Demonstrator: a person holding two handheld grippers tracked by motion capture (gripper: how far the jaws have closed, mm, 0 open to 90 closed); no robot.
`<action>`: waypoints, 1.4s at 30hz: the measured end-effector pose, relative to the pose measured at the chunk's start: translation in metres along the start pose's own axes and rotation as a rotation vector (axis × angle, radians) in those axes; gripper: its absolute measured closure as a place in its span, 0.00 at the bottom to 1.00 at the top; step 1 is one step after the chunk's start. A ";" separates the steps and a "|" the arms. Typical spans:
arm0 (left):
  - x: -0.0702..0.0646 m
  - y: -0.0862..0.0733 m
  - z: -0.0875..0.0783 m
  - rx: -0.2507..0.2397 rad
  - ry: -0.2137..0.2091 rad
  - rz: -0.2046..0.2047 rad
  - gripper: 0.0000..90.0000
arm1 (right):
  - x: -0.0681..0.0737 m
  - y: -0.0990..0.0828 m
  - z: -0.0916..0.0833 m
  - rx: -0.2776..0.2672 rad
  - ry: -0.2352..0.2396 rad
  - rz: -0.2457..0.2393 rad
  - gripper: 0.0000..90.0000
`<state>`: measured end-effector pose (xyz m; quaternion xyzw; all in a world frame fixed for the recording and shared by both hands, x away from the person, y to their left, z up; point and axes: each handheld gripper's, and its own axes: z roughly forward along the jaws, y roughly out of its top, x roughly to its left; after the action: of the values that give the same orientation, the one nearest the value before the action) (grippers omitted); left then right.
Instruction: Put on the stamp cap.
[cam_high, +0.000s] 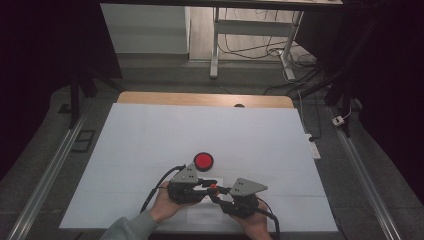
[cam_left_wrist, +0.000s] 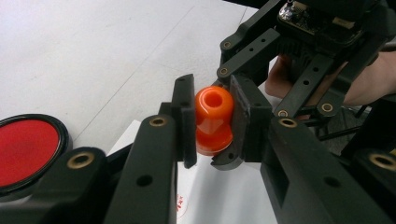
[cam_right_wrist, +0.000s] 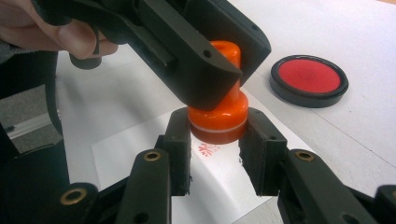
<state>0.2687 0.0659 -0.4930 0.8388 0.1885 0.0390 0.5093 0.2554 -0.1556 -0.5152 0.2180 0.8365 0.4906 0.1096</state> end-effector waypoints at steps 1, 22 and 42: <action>0.000 0.000 0.000 -0.002 0.000 0.000 0.81 | 0.001 0.000 0.000 -0.002 0.000 0.001 0.72; -0.006 -0.004 0.004 -0.015 0.036 0.020 0.81 | 0.005 0.004 -0.001 0.041 -0.042 -0.014 0.72; -0.011 -0.004 0.007 0.000 0.071 0.051 0.81 | 0.005 0.004 0.001 0.069 -0.048 -0.048 0.72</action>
<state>0.2593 0.0581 -0.4987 0.8413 0.1848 0.0819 0.5013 0.2523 -0.1511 -0.5122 0.2133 0.8552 0.4531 0.1337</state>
